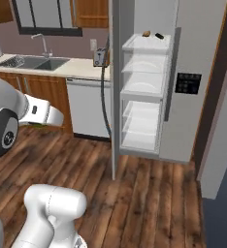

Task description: Transport the chicken drumstick and lime to the fridge. Place the chicken drumstick on the rack containing meat and place the lime on the rack containing the vegetable, ensuring meats and vegetables are on different racks.

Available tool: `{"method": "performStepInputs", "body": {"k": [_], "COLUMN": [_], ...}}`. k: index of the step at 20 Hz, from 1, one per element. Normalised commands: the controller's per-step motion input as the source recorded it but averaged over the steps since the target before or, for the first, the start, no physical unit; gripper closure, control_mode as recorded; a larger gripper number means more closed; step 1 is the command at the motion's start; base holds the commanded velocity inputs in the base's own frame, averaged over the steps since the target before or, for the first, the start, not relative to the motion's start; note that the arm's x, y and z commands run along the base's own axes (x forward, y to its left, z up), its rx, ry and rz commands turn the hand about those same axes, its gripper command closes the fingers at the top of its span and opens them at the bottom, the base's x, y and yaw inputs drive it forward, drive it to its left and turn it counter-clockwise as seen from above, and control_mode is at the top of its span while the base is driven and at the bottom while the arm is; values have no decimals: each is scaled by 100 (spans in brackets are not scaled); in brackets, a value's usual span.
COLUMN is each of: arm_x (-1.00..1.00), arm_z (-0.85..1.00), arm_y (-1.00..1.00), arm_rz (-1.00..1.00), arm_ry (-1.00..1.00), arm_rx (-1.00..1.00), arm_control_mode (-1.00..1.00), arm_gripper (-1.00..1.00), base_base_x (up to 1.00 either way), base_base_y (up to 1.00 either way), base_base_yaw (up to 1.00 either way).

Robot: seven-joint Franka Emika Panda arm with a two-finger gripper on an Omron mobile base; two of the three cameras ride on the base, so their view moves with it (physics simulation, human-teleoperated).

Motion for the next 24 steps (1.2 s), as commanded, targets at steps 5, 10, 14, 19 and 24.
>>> {"method": "performStepInputs", "body": {"k": [5, 10, 14, 19, 24], "arm_x": [0, 0, 0, 0, 0], "arm_z": [0, 0, 0, 0, 0], "arm_y": [0, 0, 0, 0, 0], "arm_rz": [0, 0, 0, 0, 0], "arm_ry": [0, 0, 0, 0, 0], "arm_rx": [0, 0, 0, 0, 0], "arm_control_mode": [100, 100, 100, 100, 100], "arm_gripper": [100, 100, 100, 100, 100], "base_base_x": [93, 65, 100, 100, 100], "base_base_y": [-100, -97, -66, -48, -18], "base_base_yaw": [29, 24, 13, 13, 11]}}
